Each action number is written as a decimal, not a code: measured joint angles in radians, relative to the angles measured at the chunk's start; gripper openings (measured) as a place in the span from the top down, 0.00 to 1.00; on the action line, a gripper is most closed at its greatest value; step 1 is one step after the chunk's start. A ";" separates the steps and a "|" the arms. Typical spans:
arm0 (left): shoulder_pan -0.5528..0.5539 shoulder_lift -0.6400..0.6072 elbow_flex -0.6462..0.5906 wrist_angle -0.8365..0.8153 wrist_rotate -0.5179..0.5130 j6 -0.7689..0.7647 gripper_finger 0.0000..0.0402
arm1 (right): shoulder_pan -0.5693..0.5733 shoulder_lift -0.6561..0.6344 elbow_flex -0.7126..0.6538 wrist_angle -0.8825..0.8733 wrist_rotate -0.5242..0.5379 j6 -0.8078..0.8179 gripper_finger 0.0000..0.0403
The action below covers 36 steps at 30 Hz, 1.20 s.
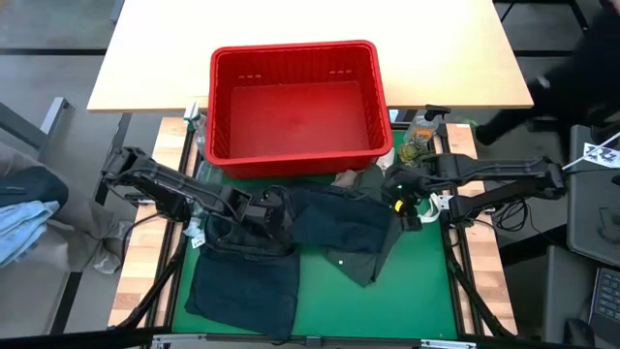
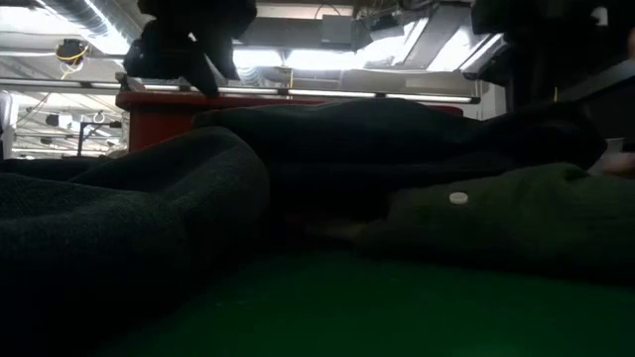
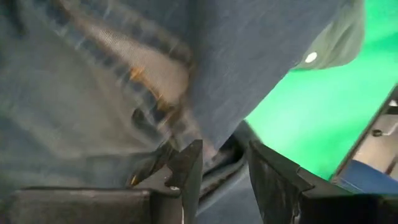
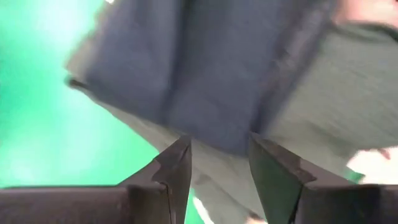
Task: Fold laundry
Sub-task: Fold the dark blue pants
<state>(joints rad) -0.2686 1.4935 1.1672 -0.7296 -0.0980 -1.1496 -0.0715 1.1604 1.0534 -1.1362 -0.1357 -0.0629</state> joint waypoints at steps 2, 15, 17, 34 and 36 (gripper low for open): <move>-0.015 0.000 -0.011 -0.012 0.001 -0.045 0.70 | 0.009 -0.004 0.000 0.028 -0.056 0.027 0.61; -0.108 0.000 -0.055 -0.010 -0.153 -0.158 0.70 | 0.292 0.002 0.000 0.121 0.085 0.110 0.61; -0.111 0.004 -0.055 -0.010 -0.170 -0.156 0.70 | 0.317 0.002 0.000 0.120 0.102 0.137 0.61; -0.123 0.116 -0.055 0.029 -0.202 -0.100 0.70 | 0.407 0.002 -0.001 0.150 0.150 0.194 0.61; -0.123 0.119 -0.055 0.051 -0.206 -0.070 0.70 | 0.407 0.002 -0.001 0.151 0.176 0.201 0.61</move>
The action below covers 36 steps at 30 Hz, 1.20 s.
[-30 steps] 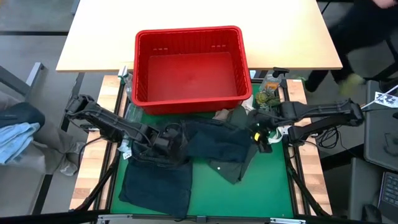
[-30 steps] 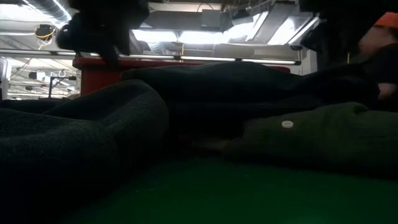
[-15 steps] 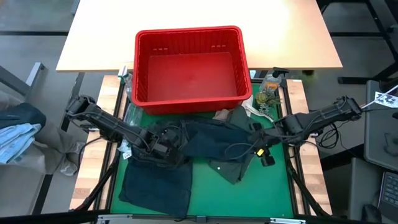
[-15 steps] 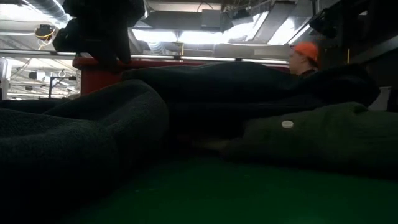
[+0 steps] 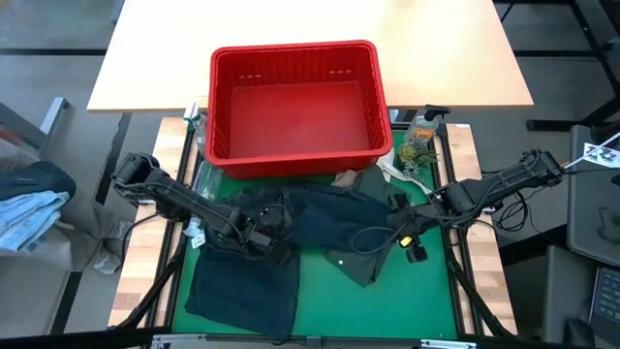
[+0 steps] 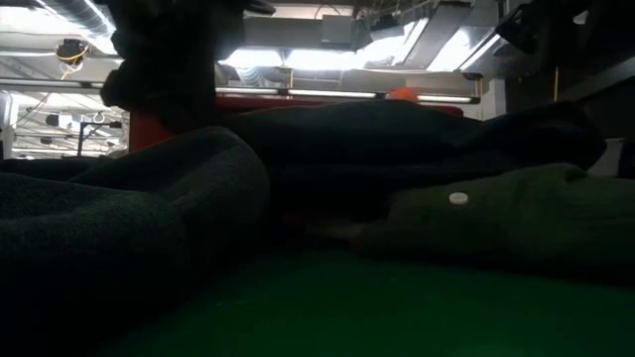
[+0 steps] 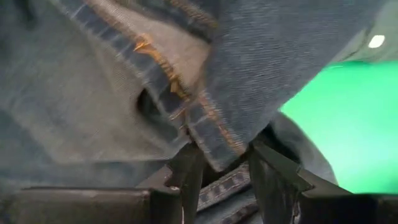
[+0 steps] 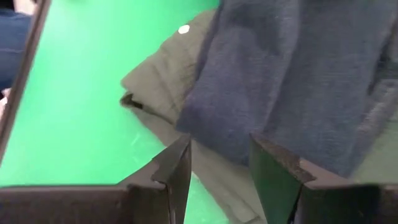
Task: Fold laundry
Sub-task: Fold the dark blue pants
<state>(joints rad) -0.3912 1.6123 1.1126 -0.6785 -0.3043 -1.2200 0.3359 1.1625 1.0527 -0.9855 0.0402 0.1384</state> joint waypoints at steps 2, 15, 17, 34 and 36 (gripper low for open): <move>0.000 0.000 0.000 0.024 -0.008 0.025 0.70 | 0.000 0.000 0.000 0.001 0.025 0.018 0.61; 0.000 0.000 0.000 0.078 -0.038 0.135 0.70 | -0.002 0.001 -0.169 0.256 0.108 0.177 0.61; 0.000 0.000 0.000 0.076 -0.020 0.152 0.70 | -0.002 0.000 -0.240 0.366 0.093 0.203 0.61; -0.007 -0.005 0.001 0.101 0.237 0.319 0.99 | -0.002 -0.002 -0.503 0.509 -0.074 0.223 0.61; -0.013 -0.004 0.001 0.104 0.305 0.312 0.99 | -0.002 -0.002 -0.504 0.492 -0.127 0.195 0.61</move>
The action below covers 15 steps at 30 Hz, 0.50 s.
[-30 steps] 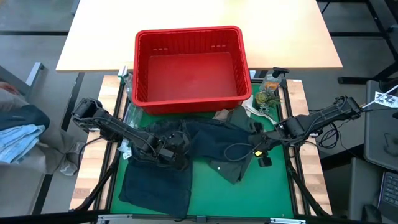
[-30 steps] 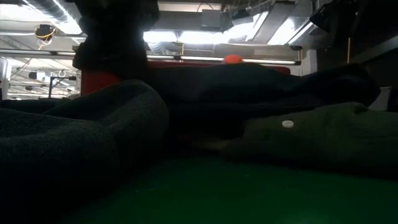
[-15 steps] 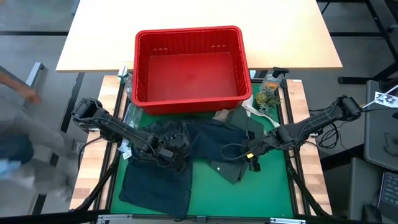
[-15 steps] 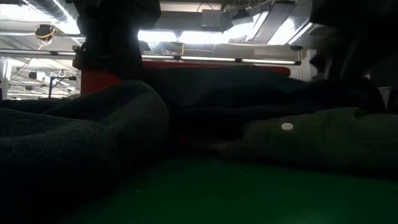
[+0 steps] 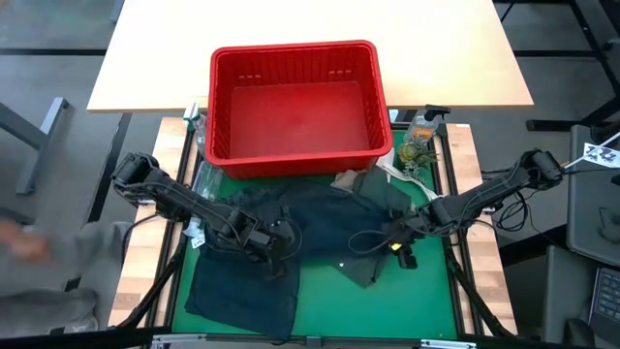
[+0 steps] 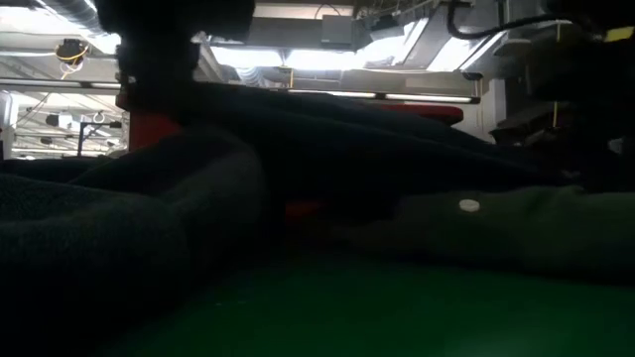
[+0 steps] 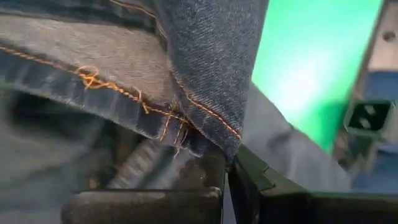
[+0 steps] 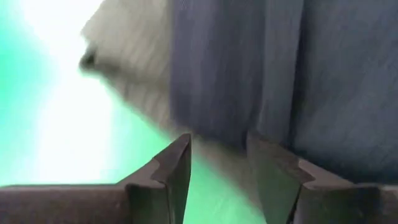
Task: Fold laundry
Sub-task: Fold the dark blue pants
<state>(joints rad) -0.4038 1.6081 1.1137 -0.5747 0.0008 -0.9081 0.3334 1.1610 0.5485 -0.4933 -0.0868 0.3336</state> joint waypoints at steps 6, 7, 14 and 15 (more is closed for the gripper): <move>-0.029 0.002 0.000 -0.016 0.016 -0.024 0.96 | 0.001 0.002 0.008 -0.049 -0.091 -0.051 0.61; -0.030 0.002 0.000 -0.018 -0.005 -0.024 0.94 | 0.001 0.002 0.013 -0.061 -0.090 -0.052 0.61; -0.023 0.002 0.000 -0.020 -0.049 -0.071 0.76 | 0.001 -0.001 0.068 -0.158 -0.090 -0.054 0.61; -0.022 0.002 0.000 -0.020 -0.031 -0.077 0.73 | 0.001 -0.001 0.078 -0.169 -0.090 -0.056 0.61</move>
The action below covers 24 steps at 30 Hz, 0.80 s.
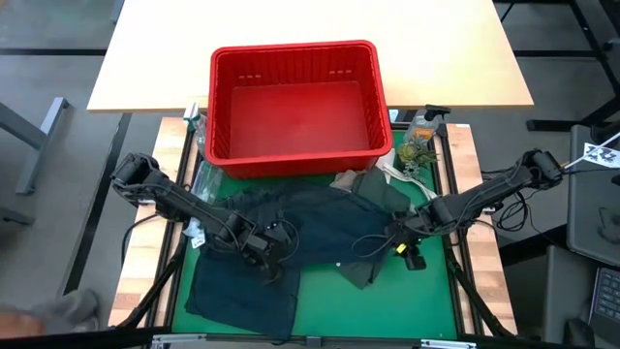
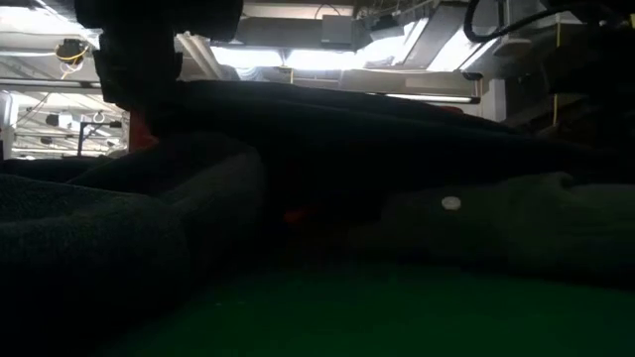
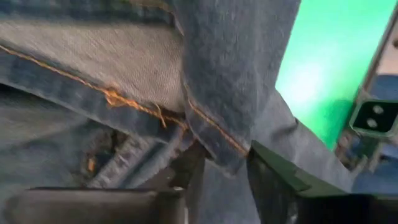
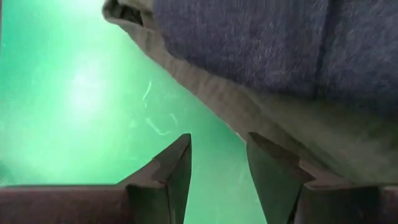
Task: Fold laundry
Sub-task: Fold the dark blue pants
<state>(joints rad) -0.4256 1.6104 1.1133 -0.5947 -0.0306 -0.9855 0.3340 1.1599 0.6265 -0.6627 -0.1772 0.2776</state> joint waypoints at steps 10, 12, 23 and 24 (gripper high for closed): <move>0.002 -0.007 0.000 -0.012 0.112 -0.026 0.63 | 0.000 -0.002 0.133 -0.135 0.005 -0.098 0.61; 0.002 -0.017 0.000 -0.013 0.110 -0.026 0.63 | 0.000 -0.002 0.161 -0.146 0.010 -0.112 0.61; 0.079 -0.203 0.000 -0.226 -0.115 0.053 0.63 | 0.000 -0.002 0.246 -0.160 0.056 -0.234 0.61; 0.096 -0.216 0.000 -0.272 -0.138 0.052 0.63 | 0.000 -0.002 0.246 -0.160 0.069 -0.234 0.61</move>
<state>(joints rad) -0.3295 1.3941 1.1133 -0.8667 -0.1683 -0.9334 0.3336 1.1584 0.8726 -0.8227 -0.1081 0.0432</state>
